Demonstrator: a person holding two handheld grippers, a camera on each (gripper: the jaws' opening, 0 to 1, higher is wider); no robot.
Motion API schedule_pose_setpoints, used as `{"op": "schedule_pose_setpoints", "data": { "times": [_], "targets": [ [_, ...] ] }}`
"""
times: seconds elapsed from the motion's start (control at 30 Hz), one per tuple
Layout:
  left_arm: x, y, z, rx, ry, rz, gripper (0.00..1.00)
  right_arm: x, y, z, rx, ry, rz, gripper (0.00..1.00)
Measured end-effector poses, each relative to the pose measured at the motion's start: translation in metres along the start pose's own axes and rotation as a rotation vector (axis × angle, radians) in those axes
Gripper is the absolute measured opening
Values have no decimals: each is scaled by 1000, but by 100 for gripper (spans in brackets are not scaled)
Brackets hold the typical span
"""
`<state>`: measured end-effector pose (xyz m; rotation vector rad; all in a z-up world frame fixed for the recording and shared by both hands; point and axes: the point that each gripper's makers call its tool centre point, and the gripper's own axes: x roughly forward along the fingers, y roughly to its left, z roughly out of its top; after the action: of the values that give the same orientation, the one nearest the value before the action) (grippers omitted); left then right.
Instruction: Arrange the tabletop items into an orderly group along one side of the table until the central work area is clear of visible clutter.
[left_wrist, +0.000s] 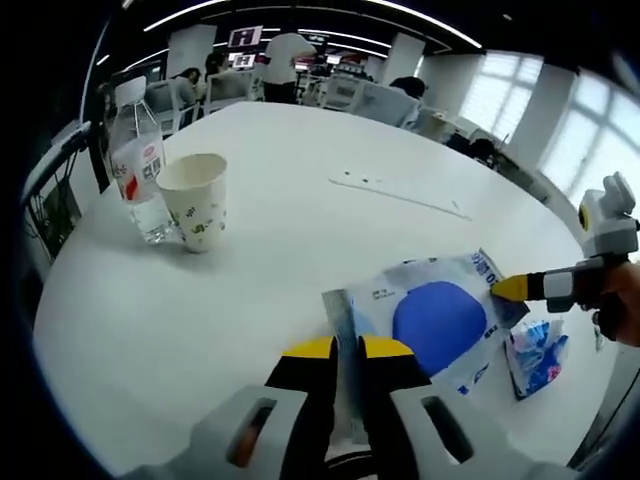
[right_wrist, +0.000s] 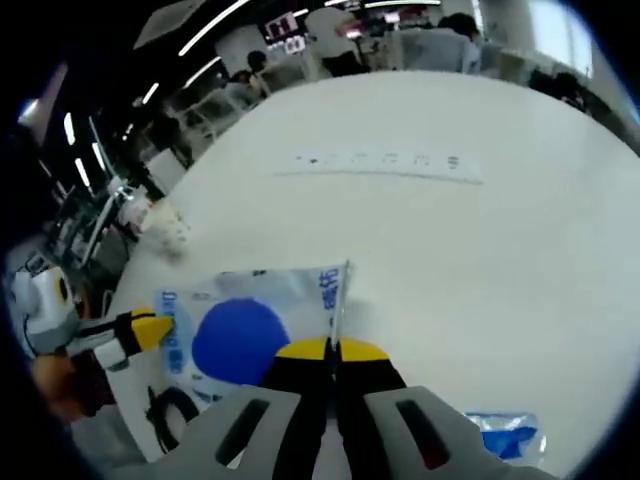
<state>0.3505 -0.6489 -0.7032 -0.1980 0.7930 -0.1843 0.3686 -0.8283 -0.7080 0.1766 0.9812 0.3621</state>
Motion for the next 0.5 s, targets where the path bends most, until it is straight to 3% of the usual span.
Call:
{"op": "schedule_pose_setpoints", "data": {
  "times": [0.5],
  "targets": [
    [11, 13, 22, 61, -4, -5, 6, -7, 13, -5, 140, -65, 29, 0]
  ]
}}
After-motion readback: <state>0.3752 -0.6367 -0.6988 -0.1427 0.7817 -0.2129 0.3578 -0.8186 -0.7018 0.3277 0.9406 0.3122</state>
